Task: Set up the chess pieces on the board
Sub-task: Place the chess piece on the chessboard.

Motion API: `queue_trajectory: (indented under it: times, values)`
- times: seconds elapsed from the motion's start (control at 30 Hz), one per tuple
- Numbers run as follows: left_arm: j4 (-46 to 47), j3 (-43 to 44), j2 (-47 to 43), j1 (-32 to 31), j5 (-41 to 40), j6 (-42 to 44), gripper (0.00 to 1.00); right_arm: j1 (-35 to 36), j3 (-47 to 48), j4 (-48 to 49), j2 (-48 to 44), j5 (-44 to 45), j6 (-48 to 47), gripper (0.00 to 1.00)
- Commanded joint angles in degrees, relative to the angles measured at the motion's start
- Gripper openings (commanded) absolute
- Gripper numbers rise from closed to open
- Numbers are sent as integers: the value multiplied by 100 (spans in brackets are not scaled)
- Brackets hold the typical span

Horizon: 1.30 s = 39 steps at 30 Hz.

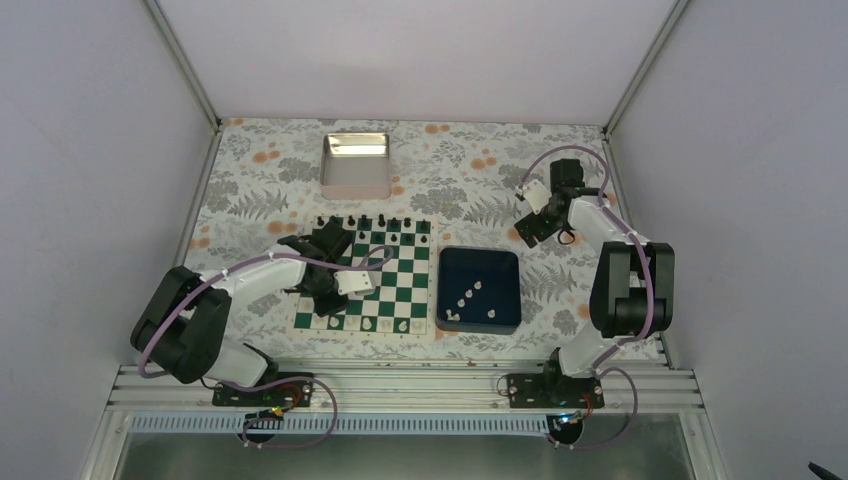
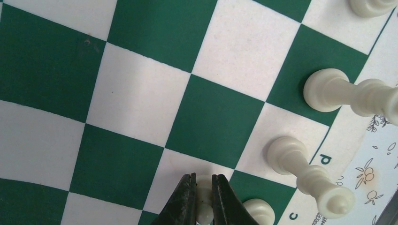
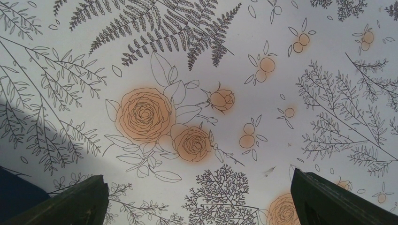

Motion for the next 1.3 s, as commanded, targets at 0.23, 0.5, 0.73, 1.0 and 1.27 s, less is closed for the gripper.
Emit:
queue_trajectory:
  times: [0.23,0.5,0.73,1.0,1.27]
  values:
    - [162,-18,-102,-2,-207,-48,3,55,-33,50,190,72,-9,100]
    - [219,-54,9,-2,-183,-48,5,53,-42,41,201,74,-20,100]
    - [26,131,-89,-2,-225,-50,22,56,-43,24,193,72,-33,100]
    - [-680,901,-299,-57,-94,-26,36,59,-51,9,181,46,-49,100]
    - [-1201,2495,188,-571,-96,55,46,55,-38,33,133,7,-54,100]
